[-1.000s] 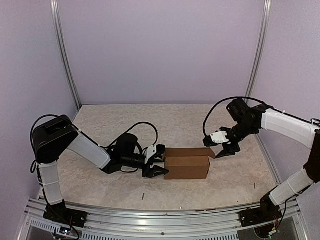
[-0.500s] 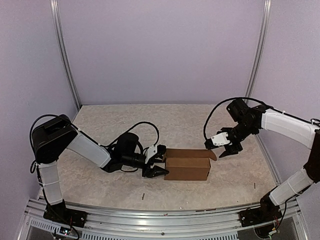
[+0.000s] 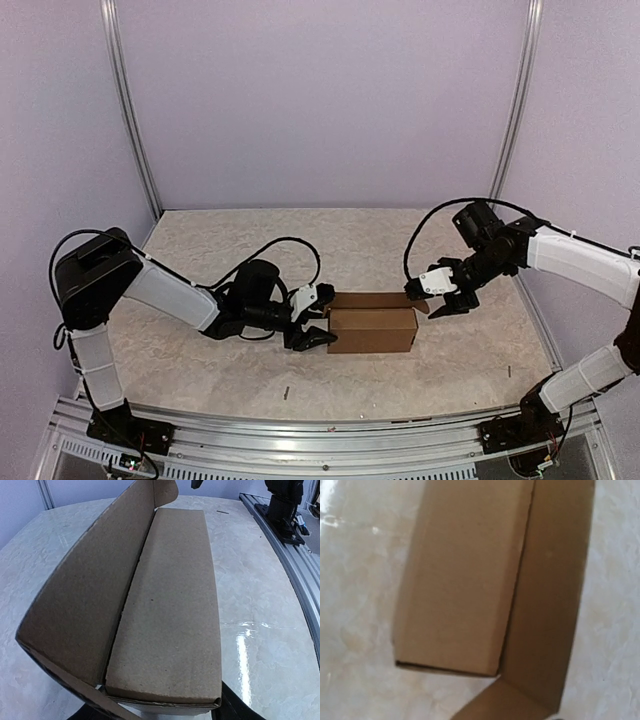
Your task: Fold the paper box
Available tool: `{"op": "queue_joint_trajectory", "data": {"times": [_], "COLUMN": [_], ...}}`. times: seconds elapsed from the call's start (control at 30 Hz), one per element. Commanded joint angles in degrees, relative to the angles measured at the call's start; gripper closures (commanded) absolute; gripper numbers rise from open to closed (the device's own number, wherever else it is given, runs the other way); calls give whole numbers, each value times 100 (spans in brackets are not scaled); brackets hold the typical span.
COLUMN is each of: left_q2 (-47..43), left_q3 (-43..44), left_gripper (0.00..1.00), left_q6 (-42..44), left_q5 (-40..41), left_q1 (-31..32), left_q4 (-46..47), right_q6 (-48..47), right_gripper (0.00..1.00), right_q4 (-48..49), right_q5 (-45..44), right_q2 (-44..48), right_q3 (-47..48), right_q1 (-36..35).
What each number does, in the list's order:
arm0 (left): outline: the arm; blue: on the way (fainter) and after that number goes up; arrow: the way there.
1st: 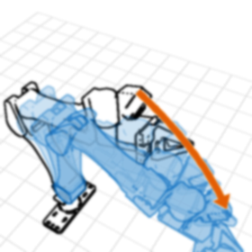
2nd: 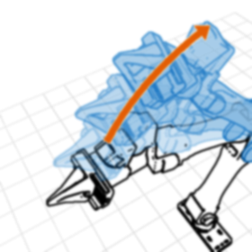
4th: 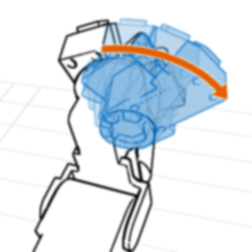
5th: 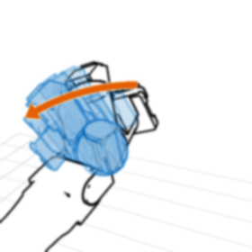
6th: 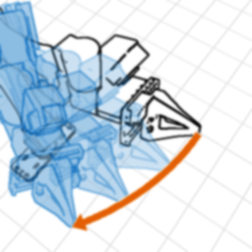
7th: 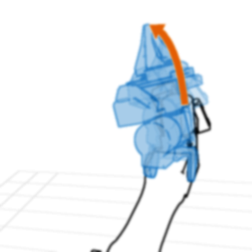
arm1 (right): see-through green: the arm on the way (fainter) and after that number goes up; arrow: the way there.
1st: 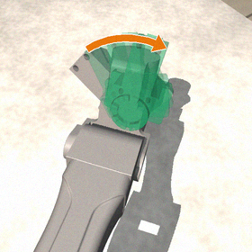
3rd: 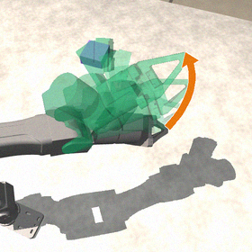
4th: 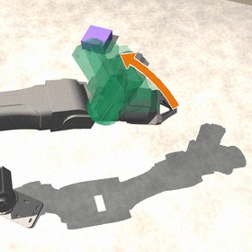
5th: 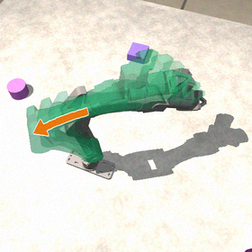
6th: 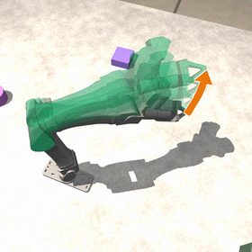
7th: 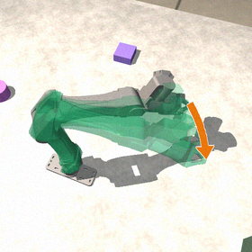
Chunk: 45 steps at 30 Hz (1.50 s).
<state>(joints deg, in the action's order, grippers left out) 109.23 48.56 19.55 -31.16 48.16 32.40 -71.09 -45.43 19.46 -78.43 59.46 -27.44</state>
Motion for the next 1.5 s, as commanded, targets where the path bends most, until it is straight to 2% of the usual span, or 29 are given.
{"op": "queue_joint_trajectory", "data": {"times": [0.0,0.27,0.53,0.73,0.87,1.23,1.47], "left_q2": [-432,-473,-299,13,98,-328,-367], "left_q3": [33,280,374,609,645,627,656], "left_gripper": [37,34,35,35,34,28,28], "left_q6": [-130,-188,-253,-102,-85,-93,-140], "left_q5": [617,974,1563,1598,1491,1601,1664], "left_q1": [160,240,226,155,111,62,60], "left_q4": [-371,-981,-1016,-878,-771,-1222,-1359], "right_q6": [179,260,281,306,455,205,80], "right_gripper": [41,41,41,41,40,40,40], "right_q4": [124,308,221,-45,33,-144,-181], "right_q5": [159,194,430,760,667,643,731], "right_q2": [151,99,25,-97,-106,-388,-276], "right_q3": [-181,-287,-215,-201,-212,177,130], "right_q1": [-81,-86,-94,-87,-83,342,461]}}
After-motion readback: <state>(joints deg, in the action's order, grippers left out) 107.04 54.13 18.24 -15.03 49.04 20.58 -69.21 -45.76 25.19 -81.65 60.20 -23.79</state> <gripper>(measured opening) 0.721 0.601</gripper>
